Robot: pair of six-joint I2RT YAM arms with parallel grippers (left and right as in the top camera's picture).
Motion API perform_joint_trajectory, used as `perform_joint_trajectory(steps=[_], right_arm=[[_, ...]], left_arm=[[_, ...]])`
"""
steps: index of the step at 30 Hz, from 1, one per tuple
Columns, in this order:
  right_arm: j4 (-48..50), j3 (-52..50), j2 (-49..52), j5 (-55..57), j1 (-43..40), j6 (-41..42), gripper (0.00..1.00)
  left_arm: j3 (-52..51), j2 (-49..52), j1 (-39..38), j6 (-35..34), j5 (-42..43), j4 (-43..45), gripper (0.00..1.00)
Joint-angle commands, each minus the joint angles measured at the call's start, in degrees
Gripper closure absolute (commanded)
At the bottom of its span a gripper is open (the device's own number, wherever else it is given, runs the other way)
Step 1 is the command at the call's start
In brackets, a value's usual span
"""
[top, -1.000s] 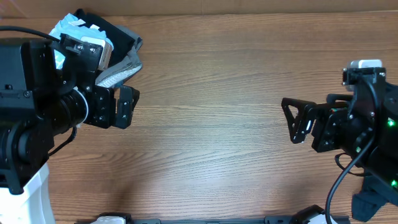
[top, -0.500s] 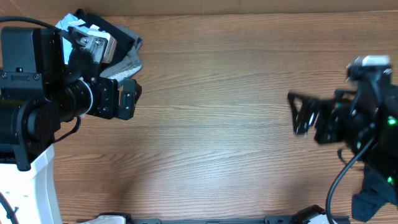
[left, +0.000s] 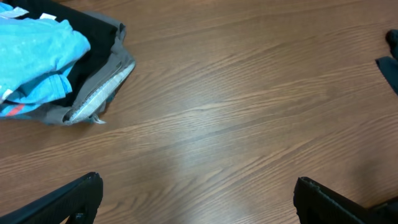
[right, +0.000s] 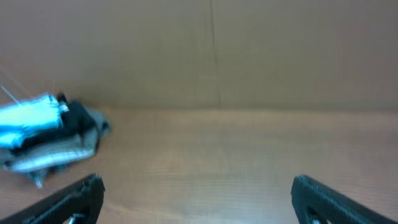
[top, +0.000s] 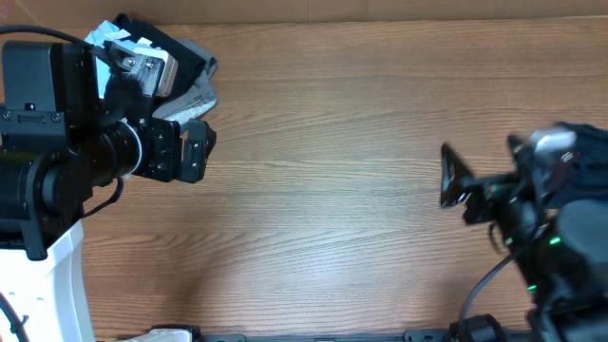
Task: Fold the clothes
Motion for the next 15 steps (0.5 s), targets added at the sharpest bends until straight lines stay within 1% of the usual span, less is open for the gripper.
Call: perform_joint_trajectory(steps=[1,7,11,15], right_arm=[[3.69,-10.49,-7.06,-2.32,-1.07,-0.87,0.0],[11.41,-28.63,-20.76,-2.32,-1.88,-0.87,0.0],[16.39,-37.73,-28.11,-2.32,-2.08,-0.87,0.0],[21.79,-44.44,-32.22,-2.34,-2.1,-0.85,0.0]], left_arm=[[-0.13,0.04,-0.39,-0.74,-0.24,0.24,0.0],[-0.13,0.04,-0.39,-0.74,-0.24,0.24,0.0],[-0.13,0.04,-0.39,-0.74,-0.24,0.24,0.0],[-0.13,0.04,-0.39,-0.76,-0.24,0.24,0.0]])
